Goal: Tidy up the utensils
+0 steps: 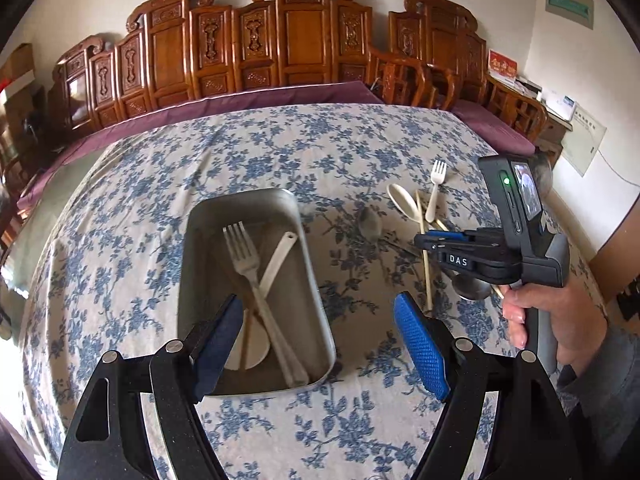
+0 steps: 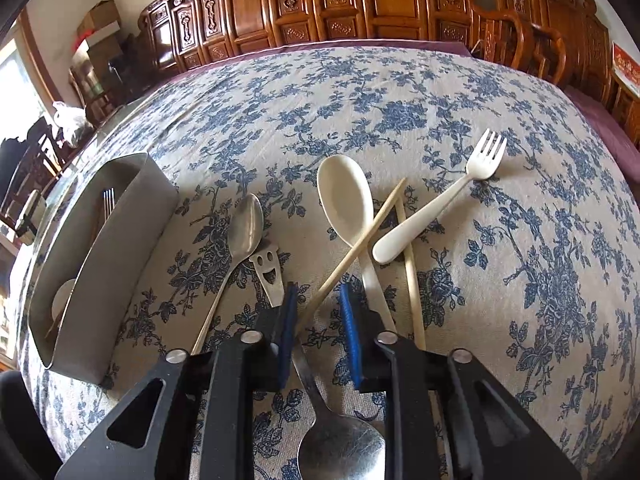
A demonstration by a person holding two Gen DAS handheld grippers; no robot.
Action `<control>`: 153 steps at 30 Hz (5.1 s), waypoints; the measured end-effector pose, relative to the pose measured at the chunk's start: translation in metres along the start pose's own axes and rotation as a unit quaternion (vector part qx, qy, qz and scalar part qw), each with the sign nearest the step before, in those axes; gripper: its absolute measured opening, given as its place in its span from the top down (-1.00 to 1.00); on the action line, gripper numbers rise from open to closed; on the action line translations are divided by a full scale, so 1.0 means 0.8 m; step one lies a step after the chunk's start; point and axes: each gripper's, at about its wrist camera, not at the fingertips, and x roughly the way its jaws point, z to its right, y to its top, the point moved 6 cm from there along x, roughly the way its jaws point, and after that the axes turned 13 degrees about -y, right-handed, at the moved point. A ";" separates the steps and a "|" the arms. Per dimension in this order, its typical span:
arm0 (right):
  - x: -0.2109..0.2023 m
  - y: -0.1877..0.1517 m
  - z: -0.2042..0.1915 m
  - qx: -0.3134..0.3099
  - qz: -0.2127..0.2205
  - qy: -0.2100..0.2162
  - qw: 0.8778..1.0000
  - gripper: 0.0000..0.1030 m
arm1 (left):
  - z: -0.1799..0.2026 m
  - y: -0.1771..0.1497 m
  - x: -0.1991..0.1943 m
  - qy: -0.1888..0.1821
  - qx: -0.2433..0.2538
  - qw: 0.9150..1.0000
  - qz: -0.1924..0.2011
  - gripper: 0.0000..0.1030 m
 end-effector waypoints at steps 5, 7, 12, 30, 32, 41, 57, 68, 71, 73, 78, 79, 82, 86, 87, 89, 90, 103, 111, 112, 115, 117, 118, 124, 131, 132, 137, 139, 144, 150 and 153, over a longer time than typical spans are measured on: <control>0.000 -0.005 0.016 0.021 -0.012 0.014 1.000 0.81 | 0.020 0.005 0.017 -0.006 0.009 1.000 -0.007 -0.45; -0.002 -0.008 0.021 0.028 -0.014 0.023 0.999 0.83 | 0.027 0.006 0.027 -0.007 0.011 1.000 -0.011 -0.45; -0.017 -0.006 0.031 0.037 -0.005 0.039 0.999 0.88 | 0.038 0.009 0.054 -0.005 0.012 1.000 -0.023 -0.45; -0.058 0.009 0.094 0.067 0.046 0.045 0.996 0.88 | 0.036 0.056 0.176 -0.007 -0.011 0.997 -0.074 0.00; -0.058 0.009 0.096 0.068 0.047 0.047 0.995 0.88 | 0.031 0.063 0.191 0.000 -0.015 0.996 -0.083 0.00; -0.069 0.012 0.097 0.069 0.056 0.061 0.994 0.88 | 0.008 0.067 0.231 0.018 -0.040 0.992 -0.117 0.38; -0.073 0.011 0.095 0.068 0.056 0.063 0.994 0.88 | 0.016 0.069 0.247 0.013 -0.018 0.992 -0.125 0.80; -0.073 0.010 0.093 0.065 0.056 0.063 0.994 0.88 | 0.021 0.068 0.228 0.019 0.004 0.992 -0.126 1.00; -0.072 0.010 0.093 0.065 0.055 0.062 0.994 0.88 | 0.022 0.074 0.228 0.023 0.021 0.991 -0.130 1.00; -0.072 0.010 0.093 0.066 0.055 0.063 0.994 0.88 | 0.023 0.072 0.233 0.025 0.029 0.989 -0.143 0.88; -0.071 0.010 0.093 0.066 0.055 0.063 0.994 0.88 | 0.019 0.067 0.243 0.031 0.044 0.985 -0.163 0.40; -0.071 0.010 0.093 0.065 0.055 0.062 0.994 0.88 | 0.019 0.067 0.245 0.031 0.045 0.985 -0.163 0.39; -0.072 0.010 0.093 0.066 0.055 0.062 0.994 0.88 | 0.022 0.075 0.252 0.032 0.056 0.985 -0.160 0.33; -0.068 0.009 0.095 0.067 0.054 0.062 0.994 0.88 | 0.030 0.081 0.261 0.017 0.058 0.984 -0.170 0.20; -0.067 0.009 0.096 0.067 0.054 0.062 0.994 0.88 | 0.030 0.082 0.263 0.016 0.058 0.984 -0.170 0.15; -0.066 0.009 0.097 0.068 0.053 0.061 0.994 0.88 | 0.032 0.084 0.265 0.009 0.051 0.984 -0.170 0.08; -0.066 0.009 0.097 0.068 0.053 0.061 0.994 0.88 | 0.034 0.085 0.267 0.000 0.046 0.984 -0.170 0.08; -0.067 0.010 0.099 0.067 0.052 0.060 0.995 0.88 | 0.049 0.092 0.283 -0.016 0.057 0.984 -0.166 0.05; -0.066 0.009 0.095 0.063 0.051 0.058 0.995 0.88 | 0.049 0.090 0.272 -0.031 0.056 0.985 -0.159 0.47; -0.067 0.010 0.094 0.062 0.052 0.057 0.995 0.88 | 0.049 0.090 0.266 -0.032 0.056 0.986 -0.154 0.47; -0.072 0.011 0.092 0.059 0.056 0.056 0.995 0.88 | 0.051 0.091 0.246 -0.029 0.055 0.989 -0.134 0.47; -0.076 0.013 0.090 0.057 0.058 0.054 0.995 0.88 | 0.052 0.093 0.228 -0.033 0.050 0.991 -0.116 0.47; -0.078 0.013 0.089 0.056 0.060 0.052 0.995 0.88 | 0.053 0.094 0.218 -0.032 0.051 0.993 -0.106 0.47; -0.093 0.013 0.077 0.043 0.071 0.046 0.995 0.88 | 0.060 0.098 0.153 -0.033 0.052 0.997 -0.038 0.47; -0.099 0.009 0.068 0.031 0.078 0.037 0.996 0.88 | 0.069 0.089 0.095 -0.044 0.052 0.998 0.016 0.47; -0.099 0.009 0.068 0.030 0.079 0.036 0.996 0.88 | 0.070 0.088 0.089 -0.044 0.052 0.997 0.023 0.47; -0.103 0.007 0.064 0.026 0.082 0.034 0.996 0.88 | 0.068 0.088 0.062 -0.050 0.038 0.997 0.047 0.47; -0.107 0.008 0.058 0.021 0.086 0.036 0.995 0.88 | 0.065 0.091 0.051 -0.051 0.032 0.997 0.056 0.47; -0.120 0.010 0.038 0.013 0.098 0.049 0.994 0.88 | 0.054 0.092 0.012 -0.052 0.023 0.996 0.072 0.47; -0.143 0.005 0.003 -0.002 0.113 0.065 0.991 0.88 | 0.024 0.086 -0.030 -0.041 0.009 0.996 0.080 0.47; -0.153 0.002 -0.017 -0.013 0.120 0.071 0.990 0.88 | 0.000 0.075 -0.046 -0.030 0.003 0.997 0.076 0.47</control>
